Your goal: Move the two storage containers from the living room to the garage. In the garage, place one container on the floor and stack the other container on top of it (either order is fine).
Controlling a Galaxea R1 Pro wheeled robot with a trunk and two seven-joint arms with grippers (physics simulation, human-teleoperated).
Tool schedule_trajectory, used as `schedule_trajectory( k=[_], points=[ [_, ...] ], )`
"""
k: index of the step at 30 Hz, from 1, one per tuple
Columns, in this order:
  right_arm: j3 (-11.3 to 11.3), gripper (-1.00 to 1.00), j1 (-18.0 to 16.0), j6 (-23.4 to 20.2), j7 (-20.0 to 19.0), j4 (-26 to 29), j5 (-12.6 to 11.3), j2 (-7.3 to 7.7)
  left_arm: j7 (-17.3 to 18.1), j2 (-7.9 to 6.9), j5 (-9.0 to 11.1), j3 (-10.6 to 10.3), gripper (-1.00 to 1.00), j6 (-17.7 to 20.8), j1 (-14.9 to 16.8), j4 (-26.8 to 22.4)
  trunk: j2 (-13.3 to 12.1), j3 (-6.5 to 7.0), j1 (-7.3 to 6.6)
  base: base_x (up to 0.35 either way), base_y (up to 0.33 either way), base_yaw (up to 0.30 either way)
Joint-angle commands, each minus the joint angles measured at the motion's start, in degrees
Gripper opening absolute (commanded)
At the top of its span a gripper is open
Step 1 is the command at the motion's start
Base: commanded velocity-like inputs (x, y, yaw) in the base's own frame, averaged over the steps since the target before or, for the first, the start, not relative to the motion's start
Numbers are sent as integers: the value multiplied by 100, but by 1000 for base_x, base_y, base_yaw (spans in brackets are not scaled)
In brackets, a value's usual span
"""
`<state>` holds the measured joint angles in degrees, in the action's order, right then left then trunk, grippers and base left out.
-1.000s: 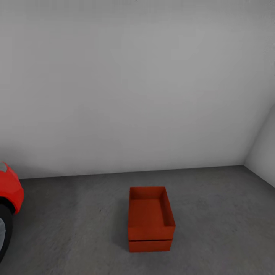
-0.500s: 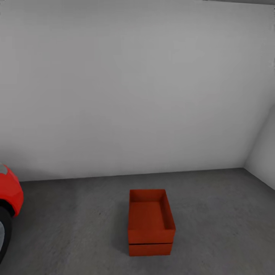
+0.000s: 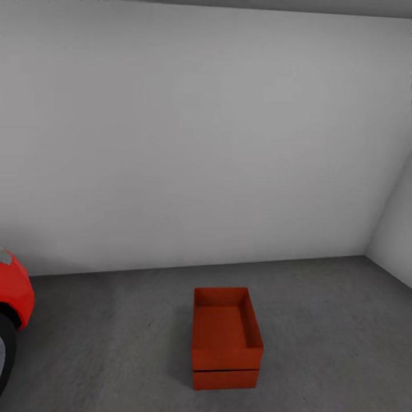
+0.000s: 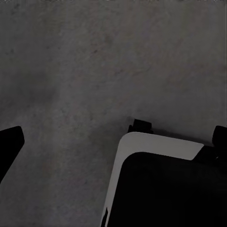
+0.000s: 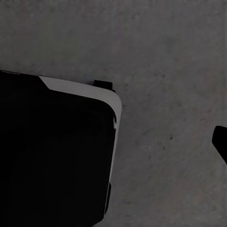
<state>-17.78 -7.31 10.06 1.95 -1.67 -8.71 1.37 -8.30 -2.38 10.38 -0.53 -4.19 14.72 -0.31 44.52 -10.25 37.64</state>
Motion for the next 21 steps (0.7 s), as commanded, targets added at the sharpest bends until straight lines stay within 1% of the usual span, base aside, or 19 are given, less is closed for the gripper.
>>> schedule_trajectory(
  k=[1,21],
  points=[
    [-49,100,-8,37,4,-18,-55,-5,-5,1,43,-9,100,-21,4,5,6,1,1,0,0,0],
    [-51,100,-8,37,7,-18,-43,1,-5,1,43,-9,100,-21,4,5,6,183,1,0,0,0]
  ],
)
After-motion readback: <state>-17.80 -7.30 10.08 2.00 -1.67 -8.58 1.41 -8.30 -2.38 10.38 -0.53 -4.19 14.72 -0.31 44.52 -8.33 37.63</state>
